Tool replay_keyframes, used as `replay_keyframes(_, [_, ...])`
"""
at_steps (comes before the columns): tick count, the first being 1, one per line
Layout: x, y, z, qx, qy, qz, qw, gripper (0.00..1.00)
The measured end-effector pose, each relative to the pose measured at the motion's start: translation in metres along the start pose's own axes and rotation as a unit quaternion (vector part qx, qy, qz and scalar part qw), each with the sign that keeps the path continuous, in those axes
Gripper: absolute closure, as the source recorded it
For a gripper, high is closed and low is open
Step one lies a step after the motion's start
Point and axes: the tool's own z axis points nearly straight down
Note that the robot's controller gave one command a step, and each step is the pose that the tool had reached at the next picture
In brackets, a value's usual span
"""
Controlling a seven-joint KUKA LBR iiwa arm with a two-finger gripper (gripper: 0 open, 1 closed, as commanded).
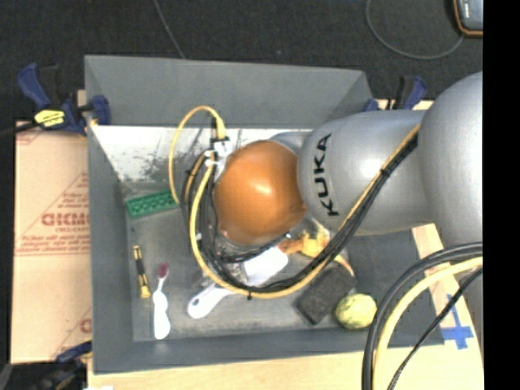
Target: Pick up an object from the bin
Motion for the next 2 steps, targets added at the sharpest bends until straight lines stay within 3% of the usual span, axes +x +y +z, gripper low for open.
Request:
replay_keyframes(1, [0.001,0.003,-0.015,-0.005,0.0003,0.001,1.0,1.0])
replay_keyframes(2, [0.0,0.0,-0.048,0.0,-0.0011,0.002,1.0,1.0])
